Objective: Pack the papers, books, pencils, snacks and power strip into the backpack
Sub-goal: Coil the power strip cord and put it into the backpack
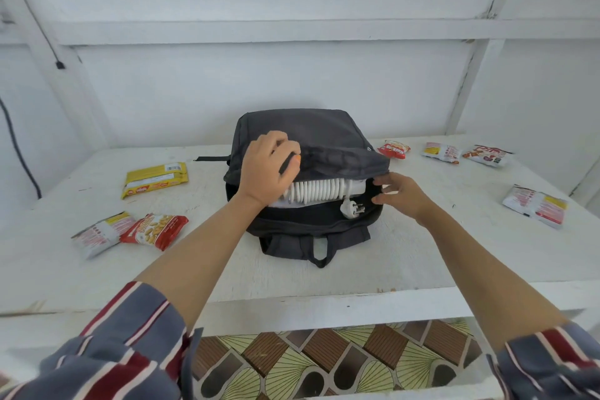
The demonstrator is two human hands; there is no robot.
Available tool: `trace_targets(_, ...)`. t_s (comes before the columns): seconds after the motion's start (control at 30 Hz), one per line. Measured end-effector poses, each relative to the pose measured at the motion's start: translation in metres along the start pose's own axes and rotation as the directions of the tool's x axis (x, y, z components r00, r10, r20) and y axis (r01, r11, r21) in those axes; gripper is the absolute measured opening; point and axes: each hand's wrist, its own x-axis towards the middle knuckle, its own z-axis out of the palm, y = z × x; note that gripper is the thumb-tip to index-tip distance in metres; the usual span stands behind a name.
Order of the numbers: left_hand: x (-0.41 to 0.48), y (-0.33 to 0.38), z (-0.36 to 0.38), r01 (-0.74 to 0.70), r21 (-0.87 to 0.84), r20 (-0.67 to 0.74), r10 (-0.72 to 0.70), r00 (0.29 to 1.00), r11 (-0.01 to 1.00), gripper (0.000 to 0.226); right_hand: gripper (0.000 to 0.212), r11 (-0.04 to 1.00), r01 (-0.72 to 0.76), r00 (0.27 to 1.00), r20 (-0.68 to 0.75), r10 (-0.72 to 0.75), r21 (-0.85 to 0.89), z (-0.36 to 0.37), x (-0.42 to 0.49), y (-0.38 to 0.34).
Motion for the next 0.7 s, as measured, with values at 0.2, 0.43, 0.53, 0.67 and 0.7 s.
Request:
trace_targets(0.2, -0.001, 0.011, -0.018, 0.419, -0.064, 0.189, -0.401, 0.896, 0.906, 0.020, 0.035, 0.957, 0.026, 0.989, 0.149, 0.018, -0.288, 0.001, -0.007, 0.007)
trace_targets(0.43, -0.038, 0.014, -0.025, 0.525, 0.034, 0.647, -0.419, 0.637, 0.851, 0.017, 0.030, 0.875, 0.146, 0.980, 0.191, -0.062, -0.461, 0.010, -0.011, 0.007)
trace_targets(0.53, -0.045, 0.019, -0.026, 0.521, 0.038, 0.683, -0.403, 0.610, 0.853, 0.023, 0.028, 0.863, 0.153, 0.977, 0.204, -0.060, -0.481, 0.011, -0.014, 0.008)
trace_targets(0.67, -0.047, 0.019, -0.028, 0.519, 0.021, 0.684, -0.391, 0.616, 0.855, 0.024, 0.025, 0.884, 0.175, 0.975, 0.203, -0.093, -0.433, 0.003, -0.021, 0.011)
trace_targets(0.7, -0.048, 0.018, -0.028, 0.529, 0.005, 0.676, -0.393, 0.623, 0.849, 0.022, 0.024, 0.909, 0.181, 0.976, 0.181, -0.120, -0.374, 0.000, -0.024, 0.010)
